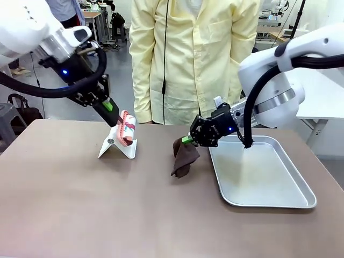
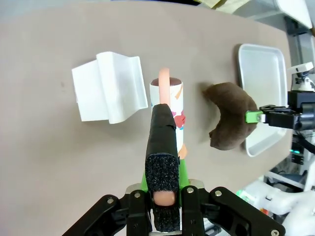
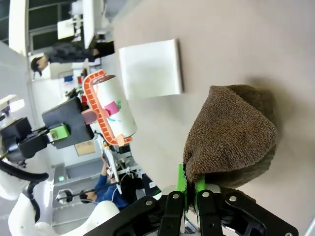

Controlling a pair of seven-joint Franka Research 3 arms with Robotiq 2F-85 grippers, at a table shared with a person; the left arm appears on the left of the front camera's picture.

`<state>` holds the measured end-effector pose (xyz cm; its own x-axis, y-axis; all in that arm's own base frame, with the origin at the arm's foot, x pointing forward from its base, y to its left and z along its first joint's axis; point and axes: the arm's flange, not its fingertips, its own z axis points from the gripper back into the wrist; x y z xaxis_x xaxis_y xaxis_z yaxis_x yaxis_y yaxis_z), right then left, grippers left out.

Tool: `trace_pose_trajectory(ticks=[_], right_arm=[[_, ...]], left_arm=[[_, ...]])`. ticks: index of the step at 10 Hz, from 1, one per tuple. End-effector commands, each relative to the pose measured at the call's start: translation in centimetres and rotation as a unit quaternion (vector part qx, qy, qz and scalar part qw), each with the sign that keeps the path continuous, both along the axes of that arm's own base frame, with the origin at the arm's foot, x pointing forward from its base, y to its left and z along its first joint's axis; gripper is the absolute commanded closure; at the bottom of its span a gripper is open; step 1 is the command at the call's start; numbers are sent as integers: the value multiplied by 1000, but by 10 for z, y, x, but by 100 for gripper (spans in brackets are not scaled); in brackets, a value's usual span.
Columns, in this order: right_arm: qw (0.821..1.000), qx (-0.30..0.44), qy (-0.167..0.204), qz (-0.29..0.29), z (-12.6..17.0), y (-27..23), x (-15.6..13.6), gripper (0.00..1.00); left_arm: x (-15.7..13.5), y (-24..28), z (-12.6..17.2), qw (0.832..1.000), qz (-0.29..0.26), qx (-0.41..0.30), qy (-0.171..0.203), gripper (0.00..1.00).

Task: Clean the surface of the table.
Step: Return the Lint Roller and towel to their original positions.

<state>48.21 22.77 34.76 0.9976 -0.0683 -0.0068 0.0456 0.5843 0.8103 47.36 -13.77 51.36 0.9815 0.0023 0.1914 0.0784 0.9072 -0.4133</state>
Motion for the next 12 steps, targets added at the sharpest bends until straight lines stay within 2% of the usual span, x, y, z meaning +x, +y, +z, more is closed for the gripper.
trace_pose_trajectory(ticks=[1, 2, 4, 5, 6, 7, 12], right_arm=[[999, -29, 26, -9, -4, 10, 15, 93], [999, -37, 37, -3, -9, 11, 17, 93], [996, -36, 84, 19, -17, 10, 21, 93], [996, -37, 85, 16, -18, 9, 22, 93], [994, -33, 99, 31, -18, 7, 22, 93], [997, -33, 68, 14, -28, 7, 12, 93], [997, -33, 68, 14, -28, 7, 12, 93]], left_arm=[[20, -19, -9, 999, -1, 33, 24, 78], [25, -23, -13, 999, -3, 34, 32, 78], [37, -31, -22, 998, 2, 44, 41, 78], [43, -34, -27, 998, 10, 48, 42, 78], [45, -34, -30, 997, -15, 46, 65, 78], [37, -29, -34, 999, -7, 36, 38, 78], [37, -29, -34, 999, -7, 36, 38, 78]])
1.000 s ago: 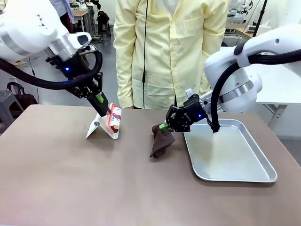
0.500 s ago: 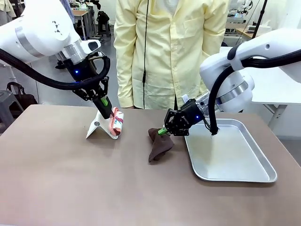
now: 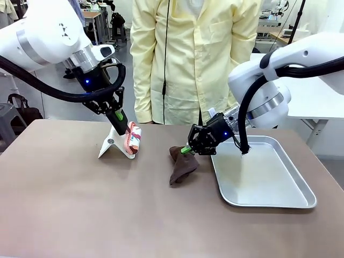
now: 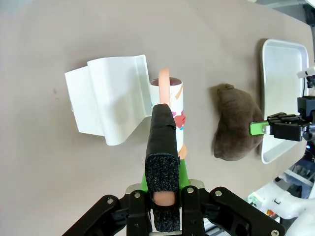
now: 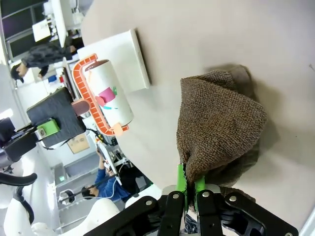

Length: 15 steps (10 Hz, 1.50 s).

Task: Clean the surface of the table.
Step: Return the Lint Roller and towel to their original positions.

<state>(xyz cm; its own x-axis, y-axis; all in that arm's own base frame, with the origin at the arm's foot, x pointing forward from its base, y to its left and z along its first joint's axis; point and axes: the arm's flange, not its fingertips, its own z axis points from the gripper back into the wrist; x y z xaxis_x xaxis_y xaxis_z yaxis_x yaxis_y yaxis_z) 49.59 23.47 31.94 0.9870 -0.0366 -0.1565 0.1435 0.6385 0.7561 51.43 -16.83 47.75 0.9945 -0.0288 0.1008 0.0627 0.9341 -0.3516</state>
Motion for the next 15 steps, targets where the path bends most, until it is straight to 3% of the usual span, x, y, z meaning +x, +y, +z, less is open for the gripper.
trace_pose_trajectory(ticks=[1, 10, 15], right_arm=[[1000, -1, -9, -4, 0, 0, -2, 93], [999, -28, 4, -38, -12, 6, 20, 93], [999, -12, 36, -26, -26, -1, 23, 93]], left_arm=[[-4, 2, 2, 1000, 3, -1, -8, 78], [22, 7, -8, 999, 37, -33, 20, 78], [38, 5, -25, 999, 37, -15, 31, 78]])
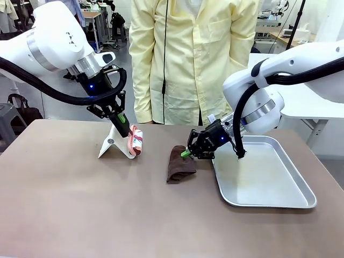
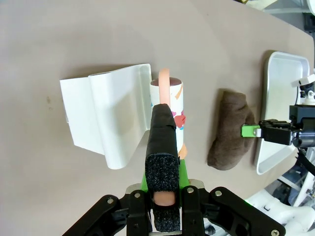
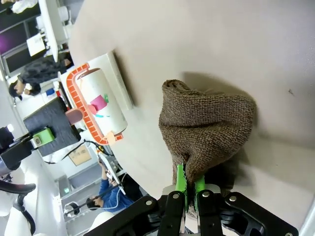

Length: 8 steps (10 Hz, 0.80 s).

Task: Clean the surface of the table.
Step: Return the Lint Roller and towel to their original positions.

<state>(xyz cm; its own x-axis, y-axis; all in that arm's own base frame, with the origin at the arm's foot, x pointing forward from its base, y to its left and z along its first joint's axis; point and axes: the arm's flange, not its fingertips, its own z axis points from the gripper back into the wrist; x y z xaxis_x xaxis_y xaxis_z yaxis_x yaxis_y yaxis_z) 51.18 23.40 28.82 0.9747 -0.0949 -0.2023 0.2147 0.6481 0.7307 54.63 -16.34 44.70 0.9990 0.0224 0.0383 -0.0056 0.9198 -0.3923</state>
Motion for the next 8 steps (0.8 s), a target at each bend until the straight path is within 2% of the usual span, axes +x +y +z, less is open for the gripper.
trace_pose_trajectory(ticks=[1, 8], right_arm=[[1000, 12, 17, 2, 3, -3, 8, 93], [999, 17, 44, 15, -12, -2, 10, 93]], left_arm=[[8, -1, 3, 1000, 12, 9, 2, 78], [16, 14, -5, 999, 50, 2, 7, 78]])
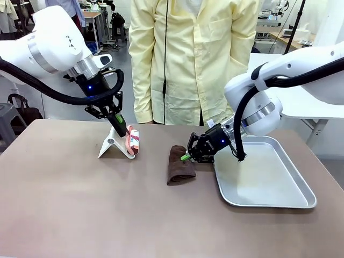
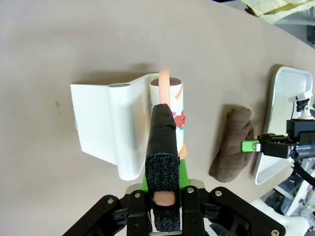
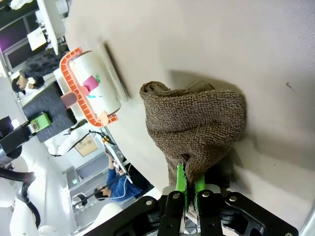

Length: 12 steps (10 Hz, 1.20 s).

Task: Clean the surface of the table.
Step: Return the Lint Roller and towel to their original positions.

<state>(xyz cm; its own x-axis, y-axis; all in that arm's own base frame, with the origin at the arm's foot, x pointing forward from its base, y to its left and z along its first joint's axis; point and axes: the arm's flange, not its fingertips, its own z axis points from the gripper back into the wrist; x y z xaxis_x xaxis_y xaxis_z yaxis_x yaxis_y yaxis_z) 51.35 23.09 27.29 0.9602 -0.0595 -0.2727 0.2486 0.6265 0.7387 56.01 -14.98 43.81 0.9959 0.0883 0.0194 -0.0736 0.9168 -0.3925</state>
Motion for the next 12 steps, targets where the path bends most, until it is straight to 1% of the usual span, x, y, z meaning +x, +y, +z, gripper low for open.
trace_pose_trajectory(ticks=[1, 8, 12], right_arm=[[1000, -4, 10, 0, 3, 1, 8, 93], [1000, -1, 16, -6, -1, 1, 8, 93], [1000, -2, 25, -5, -4, 1, 10, 93]], left_arm=[[2, 1, 4, 1000, 19, 2, -5, 78], [5, -1, 0, 1000, 4, 8, 2, 78], [6, 0, 0, 1000, 9, 10, 5, 78]])
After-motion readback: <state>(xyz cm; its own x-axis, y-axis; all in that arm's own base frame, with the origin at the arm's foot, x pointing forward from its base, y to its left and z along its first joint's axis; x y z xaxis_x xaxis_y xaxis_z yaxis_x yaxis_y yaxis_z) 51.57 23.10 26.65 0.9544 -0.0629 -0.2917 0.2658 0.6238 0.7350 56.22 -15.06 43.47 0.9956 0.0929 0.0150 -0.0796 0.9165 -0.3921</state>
